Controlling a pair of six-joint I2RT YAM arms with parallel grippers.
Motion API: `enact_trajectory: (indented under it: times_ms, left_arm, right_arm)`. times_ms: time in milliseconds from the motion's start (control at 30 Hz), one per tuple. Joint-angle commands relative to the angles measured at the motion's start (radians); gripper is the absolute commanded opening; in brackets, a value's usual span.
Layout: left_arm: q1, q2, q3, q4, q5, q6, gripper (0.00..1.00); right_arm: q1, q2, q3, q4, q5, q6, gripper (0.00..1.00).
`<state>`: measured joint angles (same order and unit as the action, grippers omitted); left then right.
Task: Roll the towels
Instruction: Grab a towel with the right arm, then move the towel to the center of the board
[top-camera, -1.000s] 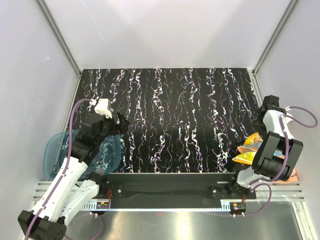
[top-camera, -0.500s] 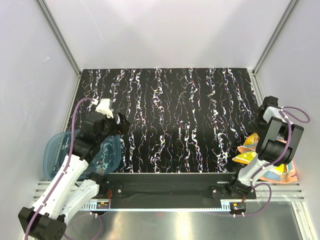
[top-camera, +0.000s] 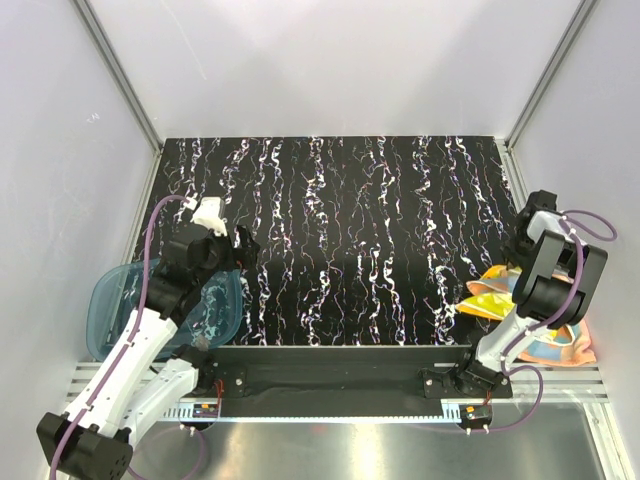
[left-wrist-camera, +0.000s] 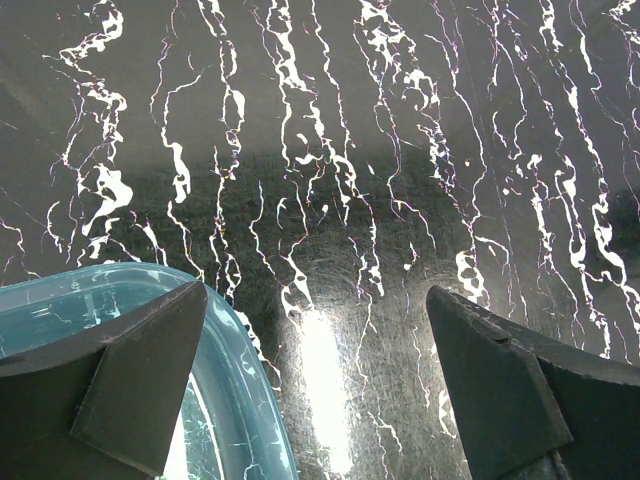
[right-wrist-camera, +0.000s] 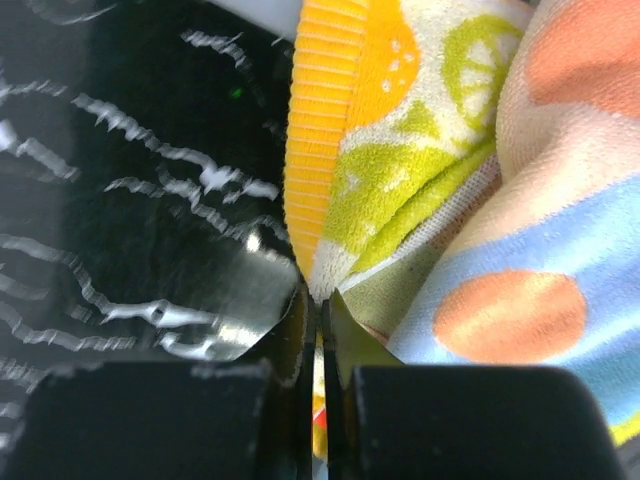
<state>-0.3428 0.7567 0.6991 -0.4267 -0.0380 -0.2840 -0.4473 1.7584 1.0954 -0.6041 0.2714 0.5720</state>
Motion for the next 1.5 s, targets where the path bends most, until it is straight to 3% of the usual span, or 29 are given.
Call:
enact_trajectory:
  times_ms: [0,167,300,400,533,633,667,700,733,767,900,1000,1233,1367,1467]
  left_arm:
    - [-0.004,0.000,0.045,0.023,-0.016,0.022,0.99]
    - [-0.004,-0.002,0.050,0.019,-0.019,0.025,0.99]
    - [-0.004,-0.007,0.051,0.014,-0.025,0.031,0.99]
    - [-0.004,-0.011,0.053,0.013,-0.031,0.032,0.99]
    - [-0.004,-0.013,0.054,0.006,-0.043,0.037,0.99]
    - [-0.004,-0.013,0.056,0.003,-0.051,0.040,0.99]
    - [-0.004,-0.013,0.057,0.002,-0.056,0.040,0.99]
    - [-0.004,-0.013,0.059,0.000,-0.057,0.040,0.99]
    - [-0.004,-0.013,0.059,-0.003,-0.060,0.040,0.99]
    - [-0.004,-0.013,0.057,-0.004,-0.062,0.040,0.99]
    - [-0.004,-0.007,0.062,-0.009,-0.066,0.042,0.99]
    - [-0.004,0.004,0.066,-0.015,-0.065,0.040,0.99]
    - [-0.004,0.007,0.069,-0.020,-0.066,0.042,0.99]
    - [-0.004,0.010,0.071,-0.020,-0.063,0.042,0.99]
    - [-0.004,0.007,0.073,-0.023,-0.065,0.042,0.99]
  right_arm:
    - [0.018,-0.144,0.083,-0.055,-0.131,-0.018,0.00]
    - [0.087,-0.278,0.277,-0.141,-0.371,-0.046,0.00]
    - [0.189,-0.352,0.435,-0.138,-0.665,-0.034,0.00]
    - [0.284,-0.393,0.538,-0.105,-0.797,0.026,0.00]
    - [0.413,-0.483,0.514,0.041,-0.828,0.121,0.00]
    - [0.505,-0.582,0.370,0.173,-0.814,0.190,0.00]
    - [0.528,-0.629,0.316,0.208,-0.811,0.209,0.08]
    - [0.560,-0.649,0.203,0.233,-0.801,0.213,0.25]
    - [0.576,-0.663,0.151,0.242,-0.787,0.213,0.77]
    - [0.585,-0.672,0.105,0.231,-0.761,0.191,0.99]
    - [0.593,-0.594,0.005,-0.038,-0.546,0.088,1.00]
    - [0.593,-0.524,0.003,-0.146,-0.414,0.054,1.00]
    - [0.630,-0.458,-0.020,-0.132,-0.334,0.051,0.98]
    - [0.786,-0.300,0.088,-0.094,-0.308,-0.001,0.97]
    - [0.831,-0.154,0.211,-0.137,-0.249,-0.024,0.93]
